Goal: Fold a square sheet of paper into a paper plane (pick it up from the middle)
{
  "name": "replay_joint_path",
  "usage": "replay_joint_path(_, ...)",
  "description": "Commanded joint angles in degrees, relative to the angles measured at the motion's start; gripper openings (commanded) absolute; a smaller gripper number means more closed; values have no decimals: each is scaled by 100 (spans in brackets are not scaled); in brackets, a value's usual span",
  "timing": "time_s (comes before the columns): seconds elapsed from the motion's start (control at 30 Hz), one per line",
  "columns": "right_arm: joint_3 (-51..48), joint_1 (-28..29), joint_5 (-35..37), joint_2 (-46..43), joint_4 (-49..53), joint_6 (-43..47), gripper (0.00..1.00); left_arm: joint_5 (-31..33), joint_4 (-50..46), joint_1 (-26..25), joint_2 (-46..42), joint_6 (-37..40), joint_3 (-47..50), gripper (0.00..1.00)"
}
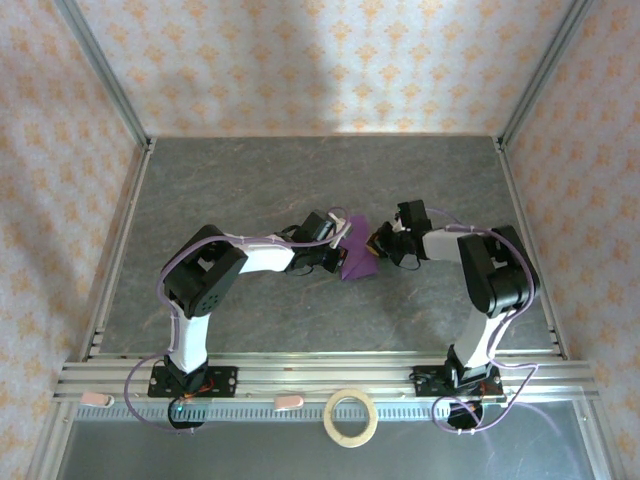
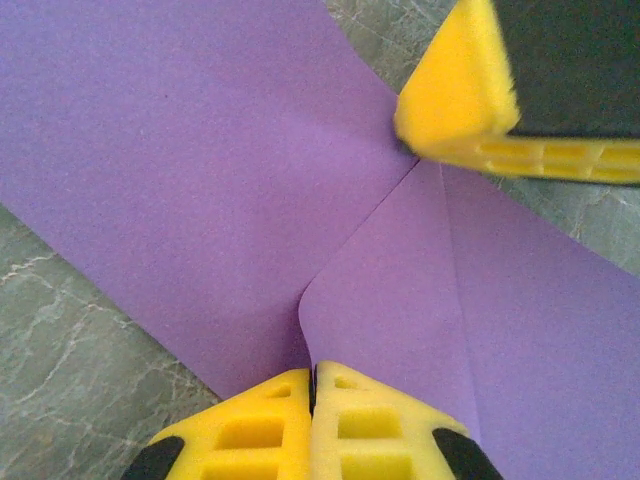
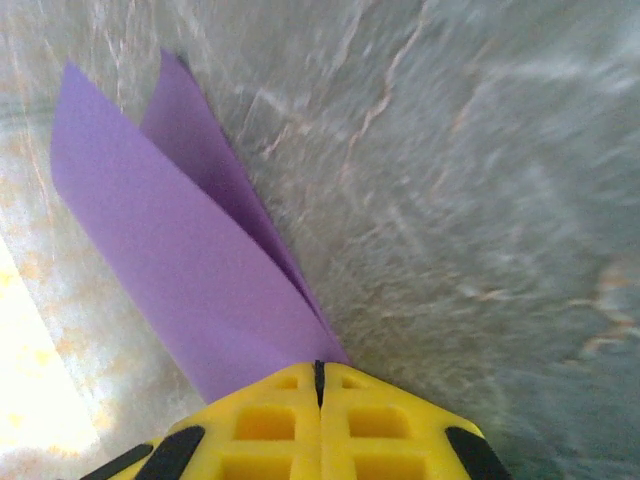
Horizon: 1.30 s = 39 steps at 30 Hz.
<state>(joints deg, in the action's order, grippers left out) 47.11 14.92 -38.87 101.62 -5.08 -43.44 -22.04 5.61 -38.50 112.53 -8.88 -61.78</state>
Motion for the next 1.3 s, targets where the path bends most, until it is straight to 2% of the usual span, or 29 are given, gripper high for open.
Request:
replay_joint_path(0.0, -54, -110, 282, -475, 64, 12, 0, 55, -753, 18, 296, 82, 259, 0)
replay_joint_path(0.13, -15, -40, -114, -604, 74, -7, 0, 54, -762, 18, 257, 87, 261, 0)
replay_joint_path(0.3, 103, 295, -190, -397, 275, 71, 0, 51, -763, 18, 249, 77, 253, 0)
replay_joint_path(0.47, 171, 536, -110, -62, 466, 165, 0, 43, -763, 21, 269, 74, 229, 0)
replay_joint_path(0.57, 35, 516, 189, 47, 704, 248, 0, 42, -772, 19, 261, 66, 228, 0)
replay_joint_path(0.87, -559, 511, 372, 22, 486, 123, 0, 28, -772, 18, 6, -100, 126, 1)
replay_joint_path(0.97, -686, 519, 339, -61, 324, 2, 0, 8, -769, 21, -237, -262, 55, 8)
replay_joint_path(1.07, -828, 526, 260, -89, 119, -120, 0, 0, -774, 50, -543, -518, -3, 26)
replay_joint_path(1.17, -936, 546, 261, -116, 7, -190, 0, -39, -728, 75, -837, -796, 36, 38)
replay_joint_path(1.27, -1006, 543, 262, -130, -69, -226, 0, -117, -645, 123, -1134, -1131, 126, 42)
